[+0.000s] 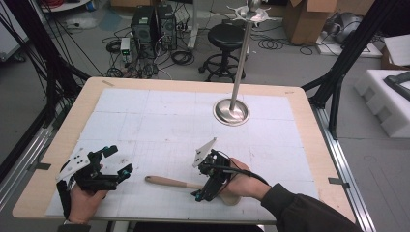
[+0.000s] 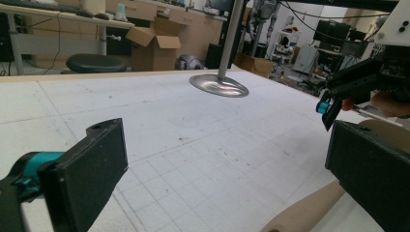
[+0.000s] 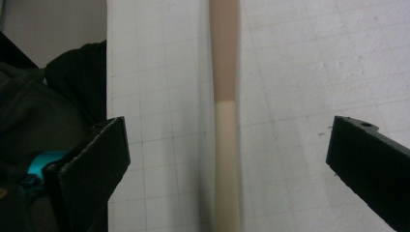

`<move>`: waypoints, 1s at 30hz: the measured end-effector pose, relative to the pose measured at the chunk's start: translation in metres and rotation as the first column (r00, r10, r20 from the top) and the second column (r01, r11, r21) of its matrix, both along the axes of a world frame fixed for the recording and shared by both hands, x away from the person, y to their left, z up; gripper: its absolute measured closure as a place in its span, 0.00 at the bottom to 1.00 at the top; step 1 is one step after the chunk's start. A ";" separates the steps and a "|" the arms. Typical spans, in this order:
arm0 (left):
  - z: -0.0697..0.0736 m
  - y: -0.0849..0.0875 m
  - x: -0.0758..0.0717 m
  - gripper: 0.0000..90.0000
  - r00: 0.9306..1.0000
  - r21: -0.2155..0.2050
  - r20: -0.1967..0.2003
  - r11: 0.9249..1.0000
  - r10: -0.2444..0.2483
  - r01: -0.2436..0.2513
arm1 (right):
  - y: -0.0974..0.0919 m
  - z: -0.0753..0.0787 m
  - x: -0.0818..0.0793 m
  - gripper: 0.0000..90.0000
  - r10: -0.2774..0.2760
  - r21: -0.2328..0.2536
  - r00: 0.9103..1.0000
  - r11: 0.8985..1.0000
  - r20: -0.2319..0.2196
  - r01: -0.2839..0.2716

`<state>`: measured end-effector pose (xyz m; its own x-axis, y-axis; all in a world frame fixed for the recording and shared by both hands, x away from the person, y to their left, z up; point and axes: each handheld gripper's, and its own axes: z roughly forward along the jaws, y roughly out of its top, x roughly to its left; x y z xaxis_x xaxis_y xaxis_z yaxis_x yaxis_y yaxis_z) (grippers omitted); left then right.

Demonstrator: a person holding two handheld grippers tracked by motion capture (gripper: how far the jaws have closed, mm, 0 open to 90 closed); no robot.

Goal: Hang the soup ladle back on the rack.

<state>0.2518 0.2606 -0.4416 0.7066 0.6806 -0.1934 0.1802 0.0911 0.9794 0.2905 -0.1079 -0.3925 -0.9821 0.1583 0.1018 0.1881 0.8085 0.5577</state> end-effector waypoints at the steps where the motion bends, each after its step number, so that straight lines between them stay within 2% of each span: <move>1: 0.000 0.000 0.000 0.02 1.000 -0.001 -0.001 1.000 0.001 -0.001 | 0.001 -0.001 0.001 0.03 0.006 -0.010 1.000 1.000 -0.010 -0.006; 6: 0.000 0.001 0.001 0.02 1.000 -0.006 -0.001 1.000 0.004 -0.004 | 0.005 -0.006 0.000 0.05 0.005 -0.042 0.999 0.999 -0.034 -0.007; 13: 0.000 0.001 0.001 0.02 1.000 -0.006 -0.003 1.000 0.000 0.000 | 0.009 -0.012 0.000 0.08 0.005 -0.118 1.000 0.993 -0.031 -0.008; 20: 0.000 0.000 0.001 0.02 1.000 -0.009 -0.008 1.000 -0.001 0.001 | 0.010 -0.015 -0.001 0.26 0.005 -0.165 0.999 0.986 -0.036 -0.011; 27: -0.001 0.000 0.001 0.02 1.000 -0.006 -0.007 1.000 -0.003 0.003 | 0.015 -0.019 -0.004 0.46 0.021 -0.239 0.999 0.971 -0.036 -0.029; 29: 0.000 0.000 0.001 0.02 1.000 -0.006 -0.006 1.000 -0.002 0.002 | 0.017 -0.021 -0.006 0.51 0.031 -0.273 0.999 0.961 -0.027 -0.037; 30: 0.000 0.000 0.001 0.02 1.000 -0.009 -0.007 1.000 -0.003 0.003 | 0.018 -0.022 -0.006 0.53 0.035 -0.278 0.999 0.960 -0.017 -0.038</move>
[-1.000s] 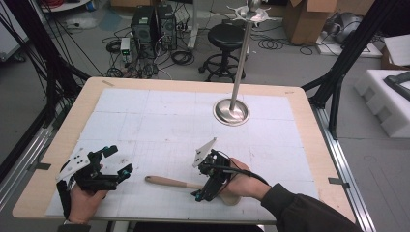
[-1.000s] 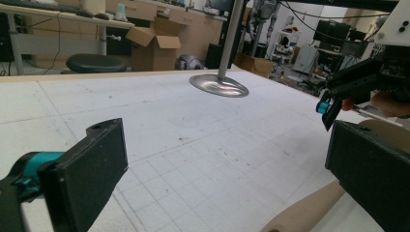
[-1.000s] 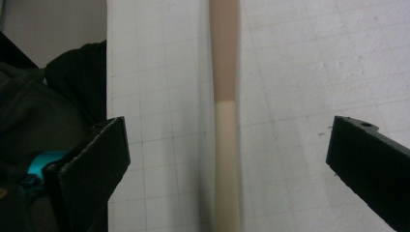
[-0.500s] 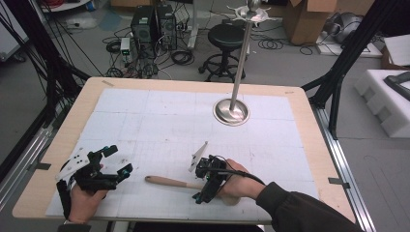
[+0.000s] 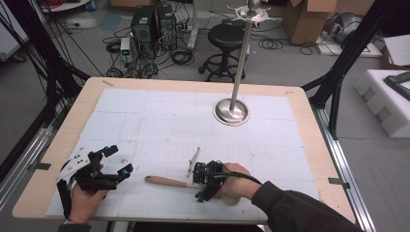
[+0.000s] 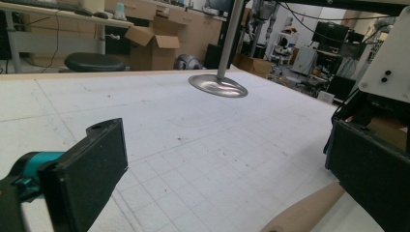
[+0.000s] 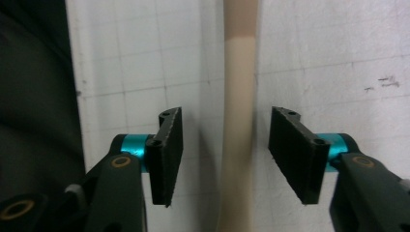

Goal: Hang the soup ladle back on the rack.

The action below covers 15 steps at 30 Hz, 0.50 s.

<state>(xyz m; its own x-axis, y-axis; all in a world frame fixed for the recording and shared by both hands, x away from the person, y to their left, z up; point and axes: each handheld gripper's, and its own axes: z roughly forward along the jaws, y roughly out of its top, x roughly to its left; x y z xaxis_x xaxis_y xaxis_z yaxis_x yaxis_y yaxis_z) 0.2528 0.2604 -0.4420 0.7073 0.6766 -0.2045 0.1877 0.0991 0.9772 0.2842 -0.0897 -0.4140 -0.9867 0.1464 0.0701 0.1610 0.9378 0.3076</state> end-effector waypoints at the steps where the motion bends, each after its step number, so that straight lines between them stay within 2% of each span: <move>1: 0.000 0.000 0.000 0.02 1.000 0.001 0.002 1.000 0.000 0.000 | 0.001 0.000 -0.001 0.56 -0.003 -0.009 1.000 1.000 0.010 0.003; 5: 0.000 0.000 0.000 0.02 1.000 0.003 0.002 1.000 0.000 0.000 | 0.001 0.002 0.002 0.65 -0.019 -0.025 1.000 0.999 0.018 0.020; 10: 0.000 0.000 0.000 0.02 1.000 0.002 0.002 1.000 0.002 -0.002 | 0.005 0.003 -0.001 0.70 0.014 -0.067 0.998 0.998 0.059 -0.010; 15: 0.000 0.001 0.000 0.02 1.000 0.004 0.004 1.000 -0.003 0.003 | 0.007 0.004 -0.002 0.84 0.029 -0.093 0.998 0.995 0.059 -0.023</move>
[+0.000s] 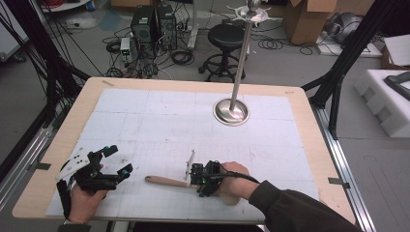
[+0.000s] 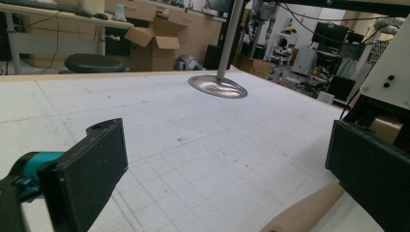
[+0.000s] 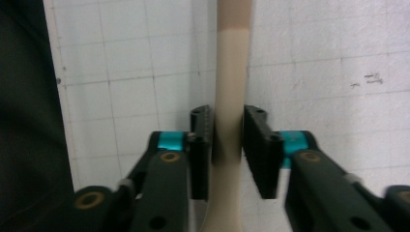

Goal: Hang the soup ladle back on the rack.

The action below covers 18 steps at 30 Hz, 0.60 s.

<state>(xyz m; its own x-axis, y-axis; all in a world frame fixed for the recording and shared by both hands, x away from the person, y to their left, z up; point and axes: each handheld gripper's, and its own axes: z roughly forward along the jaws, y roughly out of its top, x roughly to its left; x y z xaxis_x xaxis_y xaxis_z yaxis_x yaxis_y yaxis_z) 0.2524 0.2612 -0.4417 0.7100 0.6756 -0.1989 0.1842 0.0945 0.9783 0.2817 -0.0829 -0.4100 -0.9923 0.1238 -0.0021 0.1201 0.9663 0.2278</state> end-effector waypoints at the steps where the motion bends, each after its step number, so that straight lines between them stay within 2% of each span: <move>1: 0.000 0.000 0.000 0.02 1.000 0.000 0.000 1.000 0.002 -0.002 | 0.000 0.000 0.000 0.85 -0.007 0.004 1.000 1.000 0.000 0.007; 7: 0.000 0.000 0.000 0.02 1.000 -0.001 0.000 1.000 0.001 -0.001 | -0.003 -0.001 0.001 0.86 -0.024 0.023 1.000 0.999 -0.011 0.025; 18: 0.000 0.001 0.000 0.02 1.000 0.001 0.002 1.000 0.007 -0.007 | -0.007 0.001 0.001 0.87 -0.017 0.045 1.000 0.999 -0.007 0.018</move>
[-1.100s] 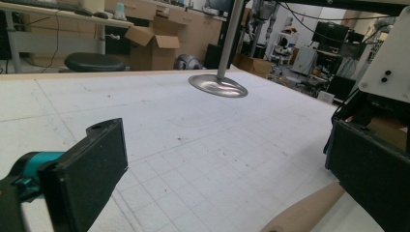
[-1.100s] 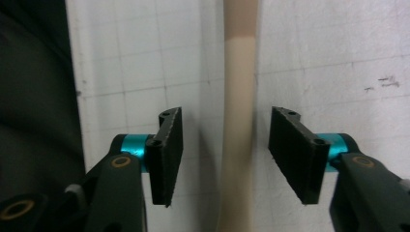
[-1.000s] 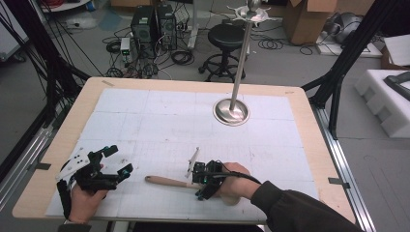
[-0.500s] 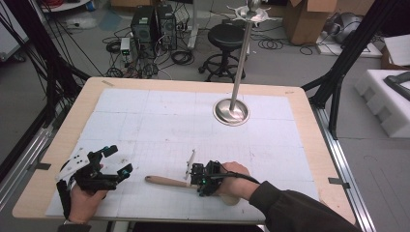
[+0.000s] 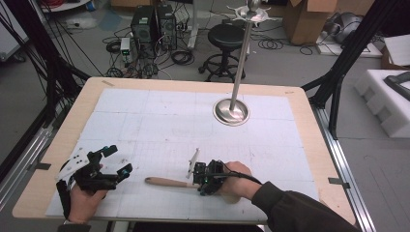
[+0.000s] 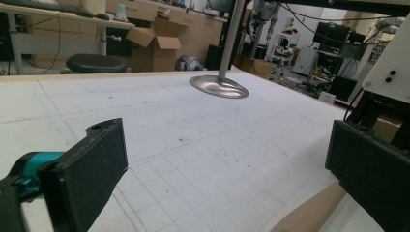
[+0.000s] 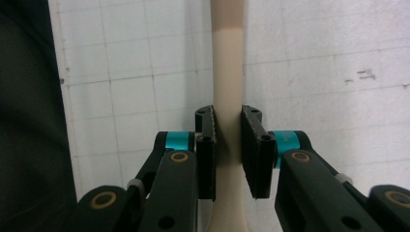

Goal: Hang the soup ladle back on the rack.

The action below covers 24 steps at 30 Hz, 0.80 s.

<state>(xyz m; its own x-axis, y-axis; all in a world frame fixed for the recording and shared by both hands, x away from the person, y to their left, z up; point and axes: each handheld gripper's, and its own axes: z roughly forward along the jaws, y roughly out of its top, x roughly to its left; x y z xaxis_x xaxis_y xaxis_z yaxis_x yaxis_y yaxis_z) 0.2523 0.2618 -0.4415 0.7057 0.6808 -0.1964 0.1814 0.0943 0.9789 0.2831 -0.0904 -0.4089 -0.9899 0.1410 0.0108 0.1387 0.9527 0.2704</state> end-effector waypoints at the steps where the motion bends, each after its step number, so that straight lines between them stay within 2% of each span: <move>1: 0.000 0.000 0.000 0.02 1.000 -0.002 0.000 1.000 0.001 -0.001 | -0.001 0.001 0.000 0.87 -0.003 0.010 1.000 1.000 0.000 0.003; 8: 0.000 0.000 0.000 0.02 1.000 -0.001 0.003 1.000 0.008 -0.008 | -0.014 0.009 0.002 0.87 -0.011 0.078 1.000 0.997 -0.005 0.011; 11: 0.000 0.000 0.000 0.02 1.000 -0.002 0.001 1.000 0.008 -0.008 | -0.020 0.012 0.002 0.87 -0.009 0.121 1.000 0.993 -0.010 0.010; 14: 0.000 0.000 0.000 0.02 1.000 -0.001 0.005 1.000 0.012 -0.012 | -0.025 0.013 0.001 0.87 -0.004 0.133 1.000 0.991 0.001 0.004; 21: 0.000 0.000 0.001 0.02 1.000 0.006 -0.011 1.000 0.028 -0.028 | -0.040 0.018 0.002 0.87 -0.029 0.207 0.999 0.978 -0.024 0.033; 24: -0.001 0.000 0.001 0.02 1.000 0.008 -0.008 1.000 0.030 -0.030 | -0.047 0.019 0.003 0.87 -0.043 0.246 0.998 0.968 -0.039 0.052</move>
